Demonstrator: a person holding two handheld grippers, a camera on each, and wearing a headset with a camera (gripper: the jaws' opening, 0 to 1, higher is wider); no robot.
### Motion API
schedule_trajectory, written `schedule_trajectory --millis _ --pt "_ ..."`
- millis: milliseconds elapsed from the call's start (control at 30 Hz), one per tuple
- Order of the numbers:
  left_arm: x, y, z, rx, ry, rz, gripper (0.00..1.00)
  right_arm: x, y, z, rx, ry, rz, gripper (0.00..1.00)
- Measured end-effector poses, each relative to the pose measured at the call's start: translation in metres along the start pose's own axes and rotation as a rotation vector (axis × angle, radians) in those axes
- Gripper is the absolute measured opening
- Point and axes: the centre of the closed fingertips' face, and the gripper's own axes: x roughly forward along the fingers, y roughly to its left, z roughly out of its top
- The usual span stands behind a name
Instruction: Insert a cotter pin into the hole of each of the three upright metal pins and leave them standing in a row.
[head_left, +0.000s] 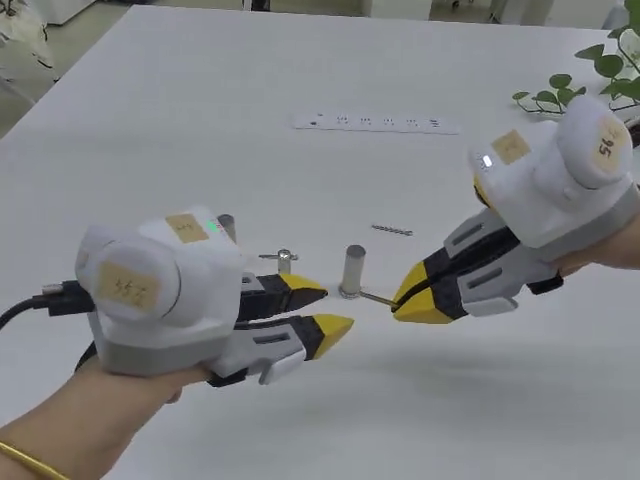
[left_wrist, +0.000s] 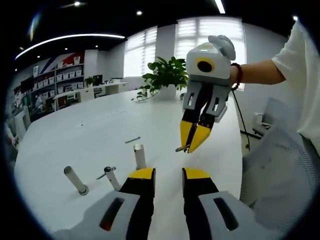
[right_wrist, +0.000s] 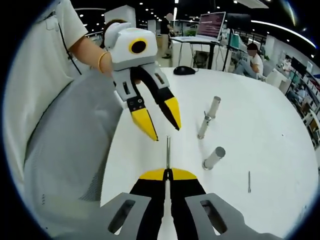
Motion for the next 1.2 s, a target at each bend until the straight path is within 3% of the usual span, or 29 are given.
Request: schedule_trajectory --millis 300,633,1200 --pt "0.013 0.016 -0.003 -0.068 -0.007 0.094 0.21 0.000 -0.021 -0.019 -0.005 0.099 -0.056 0.03" --pt "0.029 0.027 -0.007 -0.094 0.003 0.173 0.24 -0.001 -0.042 -0.032 -0.009 0.178 -0.100 0.03" --pt "0.059 0.044 -0.013 -0.146 0.007 0.264 0.24 0.006 -0.065 -0.042 -0.009 0.228 -0.120 0.03"
